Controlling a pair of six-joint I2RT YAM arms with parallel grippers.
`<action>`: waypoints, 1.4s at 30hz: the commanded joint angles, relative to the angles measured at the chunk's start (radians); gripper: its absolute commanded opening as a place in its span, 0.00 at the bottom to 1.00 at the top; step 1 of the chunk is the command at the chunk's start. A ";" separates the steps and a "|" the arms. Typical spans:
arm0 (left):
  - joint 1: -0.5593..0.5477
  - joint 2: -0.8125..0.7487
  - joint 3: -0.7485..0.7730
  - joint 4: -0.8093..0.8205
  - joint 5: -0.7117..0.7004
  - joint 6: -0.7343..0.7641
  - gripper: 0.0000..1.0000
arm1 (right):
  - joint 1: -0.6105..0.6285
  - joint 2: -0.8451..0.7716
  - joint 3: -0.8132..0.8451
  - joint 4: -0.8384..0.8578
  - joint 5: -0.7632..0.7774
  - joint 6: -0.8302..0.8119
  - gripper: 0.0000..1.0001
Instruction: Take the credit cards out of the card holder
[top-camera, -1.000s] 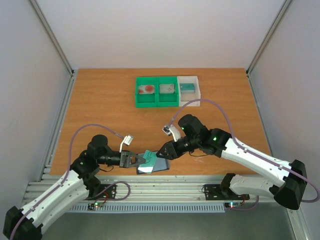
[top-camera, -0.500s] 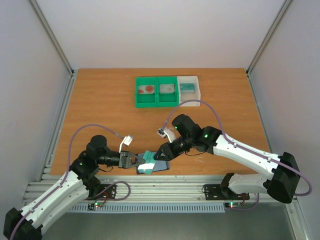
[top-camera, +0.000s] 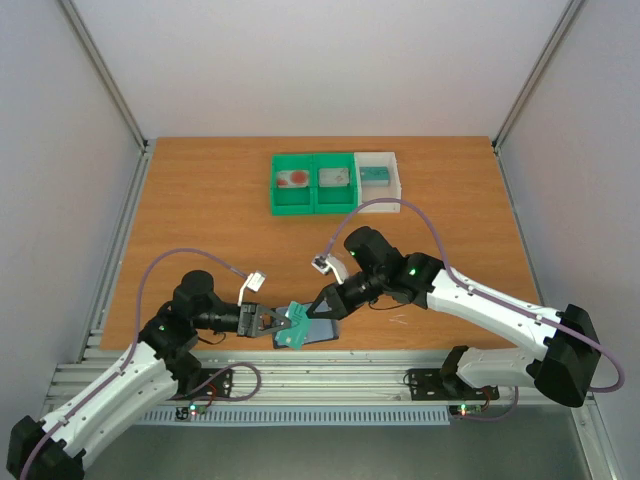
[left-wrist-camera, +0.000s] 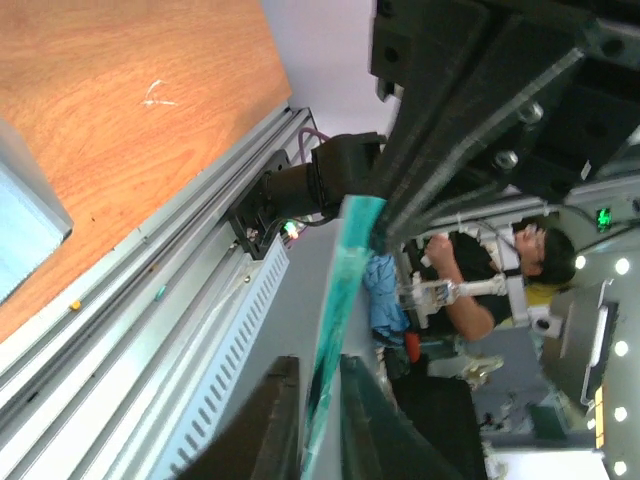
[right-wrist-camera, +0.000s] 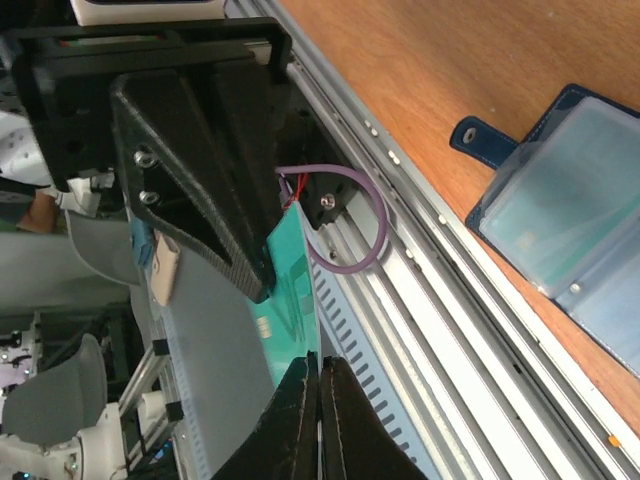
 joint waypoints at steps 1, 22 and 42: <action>-0.004 -0.029 0.033 -0.016 -0.035 0.048 0.29 | 0.002 -0.040 -0.012 0.035 0.032 -0.003 0.01; -0.004 -0.035 0.099 -0.346 -0.465 0.145 0.99 | -0.078 -0.127 0.053 -0.171 0.797 -0.003 0.01; -0.004 0.321 0.063 -0.217 -0.614 0.149 0.92 | -0.594 0.089 0.110 0.162 0.643 0.027 0.01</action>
